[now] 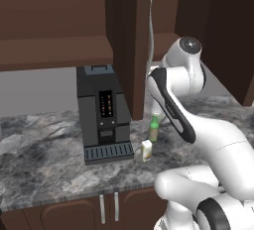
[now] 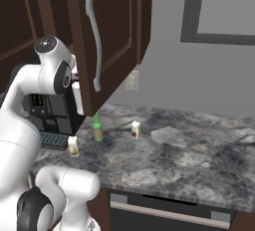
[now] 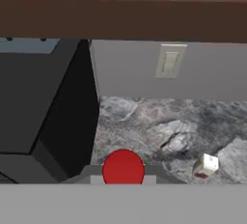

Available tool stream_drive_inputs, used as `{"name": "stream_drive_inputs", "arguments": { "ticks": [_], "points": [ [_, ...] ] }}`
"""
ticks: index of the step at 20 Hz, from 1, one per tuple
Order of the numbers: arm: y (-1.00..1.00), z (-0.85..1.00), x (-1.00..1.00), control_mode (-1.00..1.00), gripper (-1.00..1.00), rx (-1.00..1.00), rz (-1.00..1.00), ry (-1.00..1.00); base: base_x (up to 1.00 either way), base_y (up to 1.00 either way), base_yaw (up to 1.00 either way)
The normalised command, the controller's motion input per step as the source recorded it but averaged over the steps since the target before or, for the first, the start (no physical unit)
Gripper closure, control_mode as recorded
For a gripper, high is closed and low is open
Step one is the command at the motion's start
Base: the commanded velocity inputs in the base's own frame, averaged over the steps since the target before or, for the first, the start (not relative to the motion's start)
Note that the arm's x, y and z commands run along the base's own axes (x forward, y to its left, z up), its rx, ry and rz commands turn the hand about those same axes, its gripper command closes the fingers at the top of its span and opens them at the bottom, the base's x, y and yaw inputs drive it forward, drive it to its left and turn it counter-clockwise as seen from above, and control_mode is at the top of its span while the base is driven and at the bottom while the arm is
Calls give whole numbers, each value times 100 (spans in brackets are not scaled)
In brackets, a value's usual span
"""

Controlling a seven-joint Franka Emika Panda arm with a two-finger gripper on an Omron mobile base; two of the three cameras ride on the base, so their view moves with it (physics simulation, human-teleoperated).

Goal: Sort all alcoholic drinks to one cabinet, and non-alcoholic drinks to the other.

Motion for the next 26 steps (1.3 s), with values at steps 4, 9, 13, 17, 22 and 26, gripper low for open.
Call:
{"name": "stream_drive_inputs", "arguments": {
  "ticks": [4,9,13,17,22,26],
  "points": [
    [-15,57,7,-100,100,5,-3,-4,0,0,0],
    [-11,52,8,-100,100,3,-5,-9,0,0,0],
    [-10,51,6,-100,100,3,-6,-12,0,0,0],
    [-12,53,5,-100,100,3,-6,-12,0,0,0],
    [-13,55,4,-100,100,2,-7,-11,0,0,0],
    [-12,58,3,-100,100,2,-7,-8,0,0,0]
  ]
}}
